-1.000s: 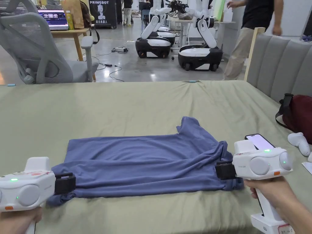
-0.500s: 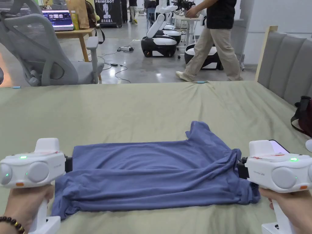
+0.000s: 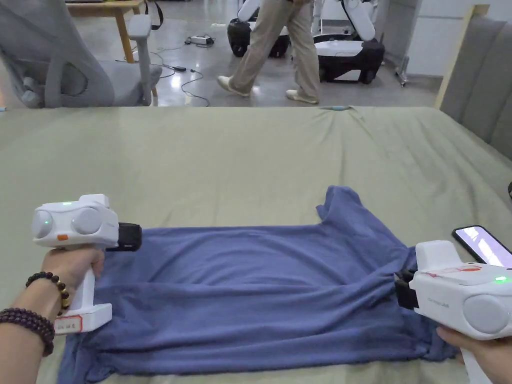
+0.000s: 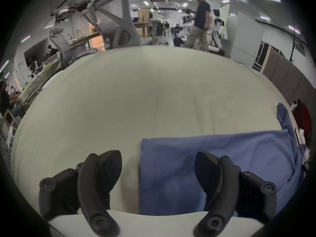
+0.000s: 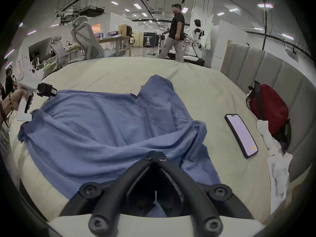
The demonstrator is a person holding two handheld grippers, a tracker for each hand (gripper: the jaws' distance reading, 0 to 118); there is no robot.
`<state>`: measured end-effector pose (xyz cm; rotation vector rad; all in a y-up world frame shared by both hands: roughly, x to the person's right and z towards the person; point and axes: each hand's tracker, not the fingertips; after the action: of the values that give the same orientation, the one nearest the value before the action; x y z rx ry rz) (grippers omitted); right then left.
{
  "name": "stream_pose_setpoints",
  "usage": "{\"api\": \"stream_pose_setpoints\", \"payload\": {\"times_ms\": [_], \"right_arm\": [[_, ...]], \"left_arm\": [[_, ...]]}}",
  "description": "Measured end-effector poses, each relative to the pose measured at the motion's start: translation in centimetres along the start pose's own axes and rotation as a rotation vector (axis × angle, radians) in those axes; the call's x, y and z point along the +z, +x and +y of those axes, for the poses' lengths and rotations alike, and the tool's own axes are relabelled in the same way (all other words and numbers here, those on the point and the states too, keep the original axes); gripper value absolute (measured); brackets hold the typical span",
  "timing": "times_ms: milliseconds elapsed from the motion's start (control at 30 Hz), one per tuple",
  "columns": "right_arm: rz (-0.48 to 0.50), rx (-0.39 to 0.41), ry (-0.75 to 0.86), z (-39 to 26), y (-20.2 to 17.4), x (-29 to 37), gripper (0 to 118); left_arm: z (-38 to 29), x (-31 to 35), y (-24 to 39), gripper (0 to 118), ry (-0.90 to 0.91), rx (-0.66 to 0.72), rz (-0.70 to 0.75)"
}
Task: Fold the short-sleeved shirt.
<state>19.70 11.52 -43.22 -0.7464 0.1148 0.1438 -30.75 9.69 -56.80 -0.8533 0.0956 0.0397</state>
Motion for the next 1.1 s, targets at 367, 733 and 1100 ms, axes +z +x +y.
{"api": "stream_pose_setpoints", "payload": {"times_ms": [367,733,1100], "right_arm": [[-0.027,-0.04,0.074,10.0,3.3,-4.8,66],[-0.078,-0.117,-0.276,12.5,6.6,-17.9,83],[-0.077,-0.14,-0.182,11.9,6.8,-15.0,0]], "left_arm": [[0.1,2.2,1.0,1,0.071,-0.028,-0.04],[-0.1,2.6,-0.1,1,0.081,0.015,-0.093],[0.0,3.5,0.4,1,0.08,0.043,-0.092]]}}
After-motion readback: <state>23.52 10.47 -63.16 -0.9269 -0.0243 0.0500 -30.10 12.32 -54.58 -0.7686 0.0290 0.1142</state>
